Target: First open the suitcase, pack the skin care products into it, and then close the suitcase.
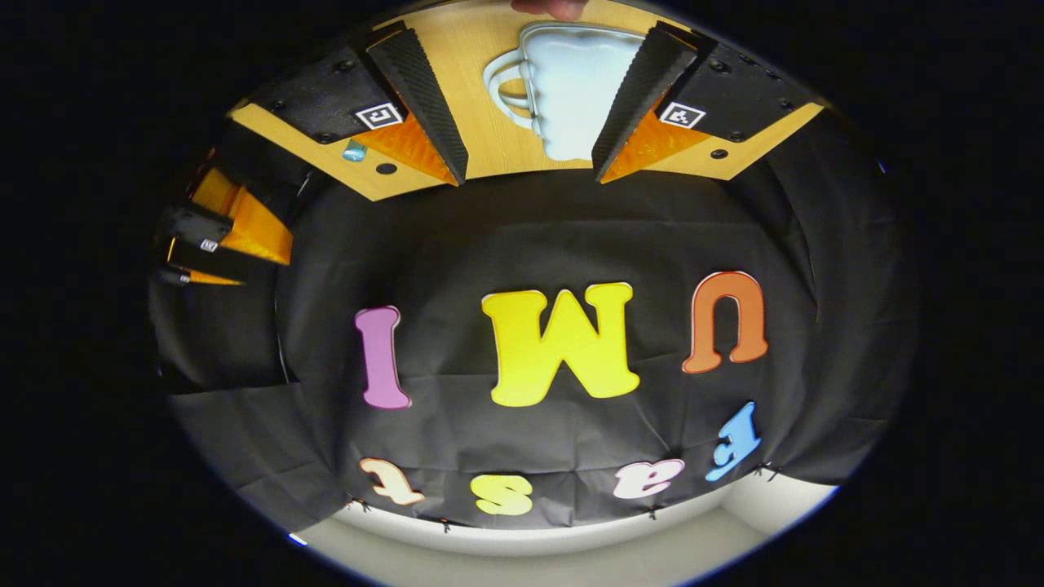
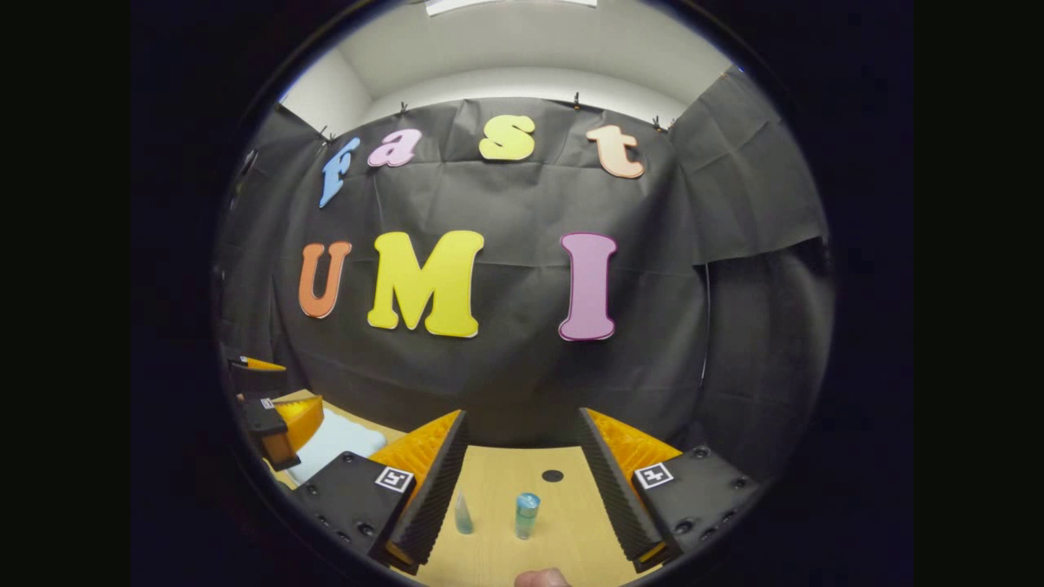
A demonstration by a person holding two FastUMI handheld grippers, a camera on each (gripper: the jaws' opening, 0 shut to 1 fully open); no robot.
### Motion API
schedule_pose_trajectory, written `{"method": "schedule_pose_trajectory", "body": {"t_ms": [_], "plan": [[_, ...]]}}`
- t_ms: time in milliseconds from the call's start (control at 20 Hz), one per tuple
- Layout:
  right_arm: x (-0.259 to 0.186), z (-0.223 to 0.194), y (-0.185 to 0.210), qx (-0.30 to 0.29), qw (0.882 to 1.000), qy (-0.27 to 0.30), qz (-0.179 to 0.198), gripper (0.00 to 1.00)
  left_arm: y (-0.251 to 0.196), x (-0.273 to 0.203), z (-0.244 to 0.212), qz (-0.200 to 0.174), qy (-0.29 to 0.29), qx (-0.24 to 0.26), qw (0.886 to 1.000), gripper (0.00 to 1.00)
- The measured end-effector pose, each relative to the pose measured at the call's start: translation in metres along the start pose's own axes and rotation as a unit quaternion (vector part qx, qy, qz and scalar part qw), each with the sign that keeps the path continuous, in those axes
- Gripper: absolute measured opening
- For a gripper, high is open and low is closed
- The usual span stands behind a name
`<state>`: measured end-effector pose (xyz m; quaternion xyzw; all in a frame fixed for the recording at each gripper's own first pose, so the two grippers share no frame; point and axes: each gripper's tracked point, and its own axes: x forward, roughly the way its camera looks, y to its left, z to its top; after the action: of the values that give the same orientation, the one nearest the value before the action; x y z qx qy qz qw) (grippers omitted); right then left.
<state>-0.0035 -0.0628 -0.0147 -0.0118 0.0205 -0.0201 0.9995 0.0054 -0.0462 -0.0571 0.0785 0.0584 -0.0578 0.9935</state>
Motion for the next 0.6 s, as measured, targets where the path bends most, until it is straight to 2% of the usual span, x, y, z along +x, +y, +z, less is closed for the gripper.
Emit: {"method": "schedule_pose_trajectory", "body": {"t_ms": [150,300,450,600], "plan": [[-0.001,-0.006,-0.018,0.003,1.0,0.007,-0.02,0.8,-0.011,0.01,-0.026,-0.035,0.032,0.068,0.997,0.99],[-0.003,-0.013,-0.04,0.0,0.999,0.015,-0.038,0.8,-0.018,0.022,-0.056,-0.059,0.07,0.127,0.988,0.99],[-0.004,-0.019,-0.058,-0.006,0.998,0.026,-0.057,0.8,-0.029,0.032,-0.092,-0.087,0.109,0.19,0.972,0.99],[-0.006,-0.022,-0.07,-0.018,0.997,0.032,-0.068,0.78,-0.034,0.041,-0.127,-0.107,0.16,0.249,0.949,0.99]]}}
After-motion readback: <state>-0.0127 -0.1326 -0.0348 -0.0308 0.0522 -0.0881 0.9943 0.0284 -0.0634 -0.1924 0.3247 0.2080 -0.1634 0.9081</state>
